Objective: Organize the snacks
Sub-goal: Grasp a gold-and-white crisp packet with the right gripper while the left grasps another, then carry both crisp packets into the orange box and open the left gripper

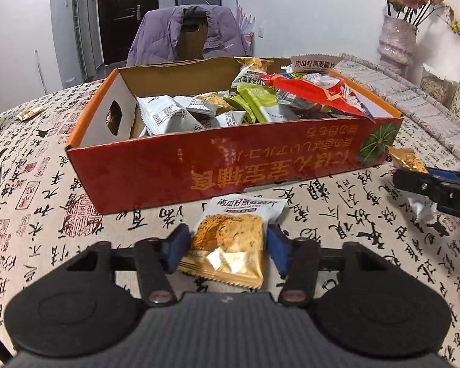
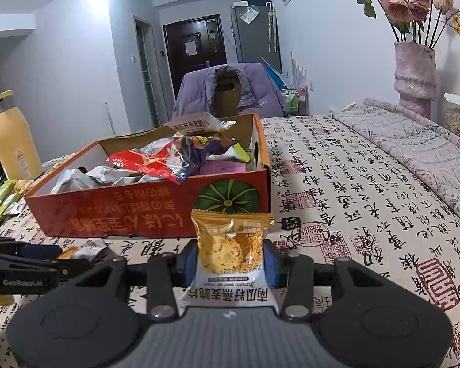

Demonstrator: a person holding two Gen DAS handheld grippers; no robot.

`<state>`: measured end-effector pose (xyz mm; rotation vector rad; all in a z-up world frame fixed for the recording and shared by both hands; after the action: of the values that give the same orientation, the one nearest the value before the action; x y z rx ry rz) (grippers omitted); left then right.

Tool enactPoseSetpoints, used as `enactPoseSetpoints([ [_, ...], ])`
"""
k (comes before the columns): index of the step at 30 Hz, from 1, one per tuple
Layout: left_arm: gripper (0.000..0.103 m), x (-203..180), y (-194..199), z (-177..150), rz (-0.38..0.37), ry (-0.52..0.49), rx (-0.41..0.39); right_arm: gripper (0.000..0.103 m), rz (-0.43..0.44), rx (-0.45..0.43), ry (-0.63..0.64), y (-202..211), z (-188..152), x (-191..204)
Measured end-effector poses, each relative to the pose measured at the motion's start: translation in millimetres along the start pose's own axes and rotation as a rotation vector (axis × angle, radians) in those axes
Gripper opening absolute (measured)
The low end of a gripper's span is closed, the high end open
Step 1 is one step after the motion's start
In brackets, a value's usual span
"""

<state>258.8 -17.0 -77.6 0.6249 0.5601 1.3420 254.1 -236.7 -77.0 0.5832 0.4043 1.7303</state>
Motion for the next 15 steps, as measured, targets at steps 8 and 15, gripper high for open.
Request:
enactPoseSetpoints([
  [8,0.040,-9.7,19.1,-7.1,0.006,-0.014,-0.037,0.043,0.013,-0.017,0.012,2.8,0.7,2.5],
  [15,0.034,-11.9,31.8,-11.5,0.017,0.004,-0.068,0.043,0.019,-0.031,0.038,6.4,0.4,8.4],
])
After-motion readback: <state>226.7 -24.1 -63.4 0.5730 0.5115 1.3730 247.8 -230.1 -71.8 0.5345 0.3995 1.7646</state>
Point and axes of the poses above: each gripper's, at about its wrist camera, not at the fingertips, and y roughly against the way its jaws point, x to its left, z to its top, the point moved 7 cm from there along -y, roughly the way its jaws point, and after that the axes turned 2 degrees about x, right-handed, at the moved point
